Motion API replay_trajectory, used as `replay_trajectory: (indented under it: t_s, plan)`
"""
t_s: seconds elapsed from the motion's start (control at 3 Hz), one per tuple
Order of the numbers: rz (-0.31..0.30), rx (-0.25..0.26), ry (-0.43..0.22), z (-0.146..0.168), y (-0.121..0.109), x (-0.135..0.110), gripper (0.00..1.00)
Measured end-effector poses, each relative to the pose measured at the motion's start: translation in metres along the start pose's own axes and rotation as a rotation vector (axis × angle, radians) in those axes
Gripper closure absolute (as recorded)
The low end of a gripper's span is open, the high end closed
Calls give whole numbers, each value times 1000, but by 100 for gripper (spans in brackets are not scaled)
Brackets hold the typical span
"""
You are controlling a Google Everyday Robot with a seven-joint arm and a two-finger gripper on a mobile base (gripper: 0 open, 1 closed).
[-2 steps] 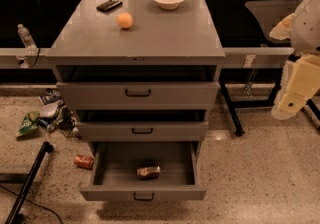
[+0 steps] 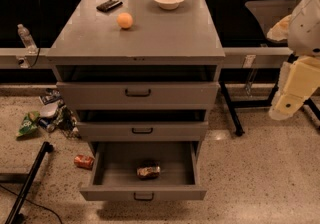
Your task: Pick orange can from bottom drawer and place on counter
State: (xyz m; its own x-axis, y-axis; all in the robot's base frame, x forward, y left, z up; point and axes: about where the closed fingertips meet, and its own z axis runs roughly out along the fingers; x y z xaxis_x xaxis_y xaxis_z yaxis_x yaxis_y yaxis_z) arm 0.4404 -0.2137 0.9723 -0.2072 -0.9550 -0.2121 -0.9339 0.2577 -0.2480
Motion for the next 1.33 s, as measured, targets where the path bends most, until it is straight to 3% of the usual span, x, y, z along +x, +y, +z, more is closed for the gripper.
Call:
replay_trajectory:
  t_s: [0.33, 0.67, 1.33]
  plan:
    - [-12, -42, -46, 46, 2, -5, 0]
    - [-31, -96, -119, 120, 3, -13, 0]
    - [-121, -172, -151, 288, 18, -46, 0]
